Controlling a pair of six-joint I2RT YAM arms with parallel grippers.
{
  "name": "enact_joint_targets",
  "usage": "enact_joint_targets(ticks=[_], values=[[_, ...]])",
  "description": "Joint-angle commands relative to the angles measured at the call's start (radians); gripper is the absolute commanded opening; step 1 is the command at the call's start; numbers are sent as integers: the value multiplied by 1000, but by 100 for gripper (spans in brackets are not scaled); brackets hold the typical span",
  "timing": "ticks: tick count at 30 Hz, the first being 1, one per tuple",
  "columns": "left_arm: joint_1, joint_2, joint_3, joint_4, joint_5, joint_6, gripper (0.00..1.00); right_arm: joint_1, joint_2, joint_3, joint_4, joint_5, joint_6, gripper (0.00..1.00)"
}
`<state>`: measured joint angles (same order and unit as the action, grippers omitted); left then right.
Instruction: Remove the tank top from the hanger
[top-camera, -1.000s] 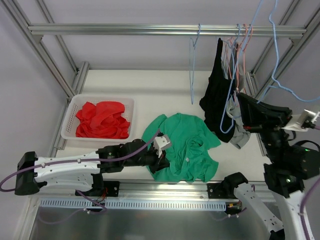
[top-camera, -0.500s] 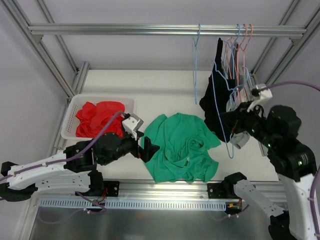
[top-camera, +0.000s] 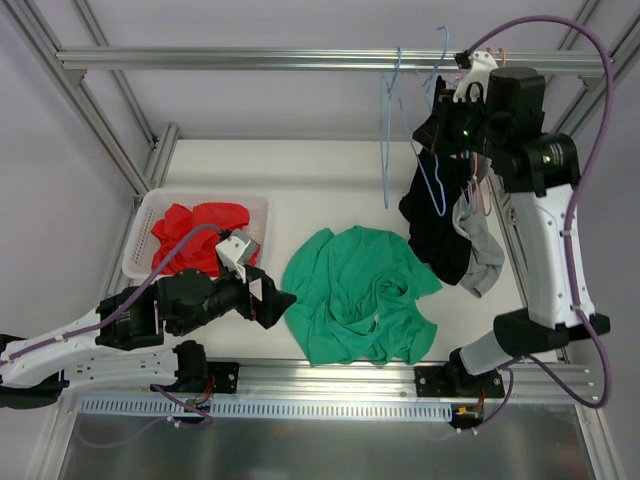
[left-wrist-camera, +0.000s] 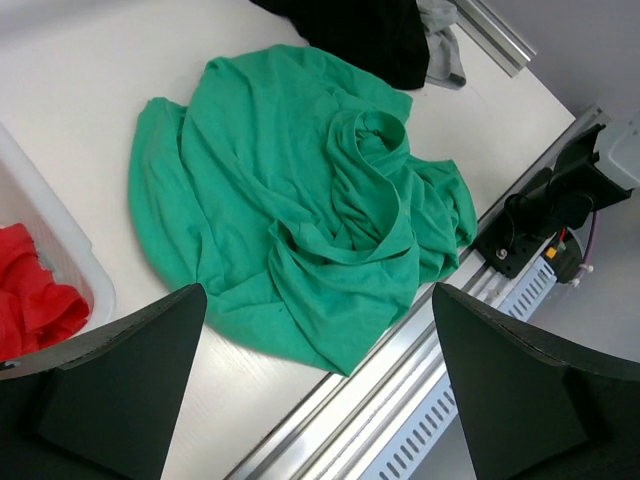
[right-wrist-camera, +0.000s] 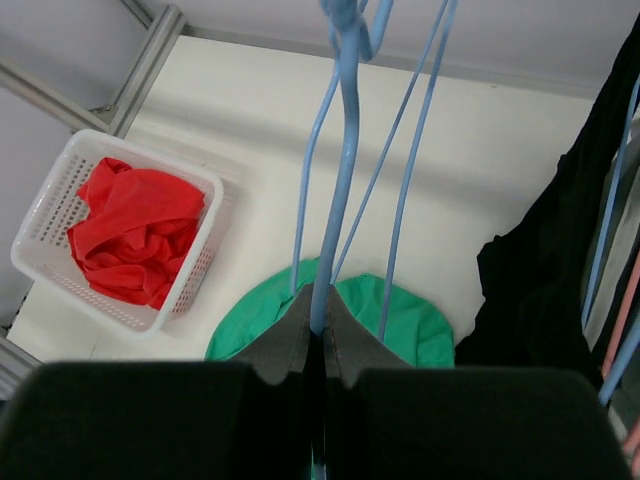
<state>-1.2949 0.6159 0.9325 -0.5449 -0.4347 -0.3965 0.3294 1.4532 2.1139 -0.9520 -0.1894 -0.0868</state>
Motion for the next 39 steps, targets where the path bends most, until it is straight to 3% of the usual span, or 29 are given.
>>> enact_joint_targets(ticks=[1, 9, 18, 19, 20, 23, 28, 35, 39], values=[[-3, 5, -9, -32, 43, -33, 99, -36, 114, 139, -48, -62, 9, 0], [-3, 11, -18, -43, 33, -31, 99, -36, 259, 176, -47, -74, 13, 0], [-3, 114, -11, -33, 5, -48, 99, -6, 211, 44, -45, -36, -16, 1], [-3, 131, -6, -32, -12, -53, 99, -6, 193, 29, -44, -25, -16, 25], [-3, 168, 2, -23, -25, -68, 99, -7, 179, 20, -42, -16, -14, 42], [-3, 258, 6, 17, -59, -88, 99, -7, 107, -18, -41, 18, -16, 65], [-1, 450, 26, 164, 0, -88, 99, -19, -78, -144, -10, 30, -21, 99], [-3, 839, 163, 229, 137, -85, 98, -47, -483, -435, 18, 108, -44, 100], [-3, 1031, 264, 246, 249, -42, 99, -50, -689, -566, 21, 6, -62, 99]])
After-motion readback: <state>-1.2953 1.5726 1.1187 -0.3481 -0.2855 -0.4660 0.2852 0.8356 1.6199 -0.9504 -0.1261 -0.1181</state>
